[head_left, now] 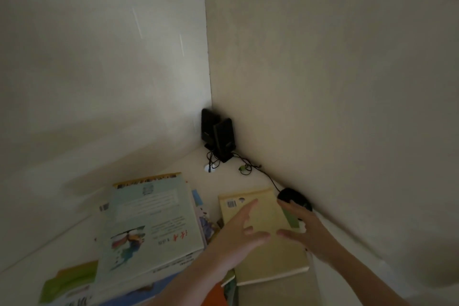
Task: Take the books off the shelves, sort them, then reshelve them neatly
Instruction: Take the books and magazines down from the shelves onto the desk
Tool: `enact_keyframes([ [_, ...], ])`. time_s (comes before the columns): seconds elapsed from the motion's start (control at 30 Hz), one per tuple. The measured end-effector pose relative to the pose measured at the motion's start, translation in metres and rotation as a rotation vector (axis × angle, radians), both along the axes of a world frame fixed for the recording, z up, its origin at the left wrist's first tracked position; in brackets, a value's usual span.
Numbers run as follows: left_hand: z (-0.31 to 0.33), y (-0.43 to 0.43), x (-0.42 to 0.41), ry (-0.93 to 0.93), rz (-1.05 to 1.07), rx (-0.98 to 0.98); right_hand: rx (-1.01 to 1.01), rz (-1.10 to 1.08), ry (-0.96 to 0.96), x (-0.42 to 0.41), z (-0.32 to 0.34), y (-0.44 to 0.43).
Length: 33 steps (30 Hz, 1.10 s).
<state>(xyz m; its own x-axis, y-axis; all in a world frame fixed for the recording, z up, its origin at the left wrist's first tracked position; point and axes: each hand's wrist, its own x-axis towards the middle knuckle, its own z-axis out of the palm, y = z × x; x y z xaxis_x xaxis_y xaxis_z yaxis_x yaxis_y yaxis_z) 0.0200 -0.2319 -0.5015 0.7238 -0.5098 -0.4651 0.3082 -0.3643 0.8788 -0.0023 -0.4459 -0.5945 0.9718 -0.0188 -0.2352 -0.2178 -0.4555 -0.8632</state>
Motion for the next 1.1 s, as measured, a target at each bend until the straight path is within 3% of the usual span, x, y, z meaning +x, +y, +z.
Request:
enact_keyframes([
  [0.13, 0.033, 0.020, 0.006, -0.129, 0.137, -0.090, 0.156, -0.012, -0.145, 0.010, 0.065, 0.030],
  [0.5, 0.139, 0.121, -0.003, -0.337, 0.355, -0.242, 0.295, 0.132, -0.374, 0.022, 0.207, 0.117],
  [0.63, 0.190, 0.164, -0.022, -0.469, 0.430, -0.271, 0.257, 0.200, -0.482, 0.016, 0.265, 0.154],
  [0.93, 0.320, 0.297, -0.107, -0.873, 0.580, -0.266, 0.251, 0.487, -0.826, -0.020, 0.416, 0.283],
  [1.1, 0.369, 0.377, -0.166, -1.071, 0.764, -0.274, 0.266, 0.635, -1.003, -0.041, 0.475, 0.379],
])
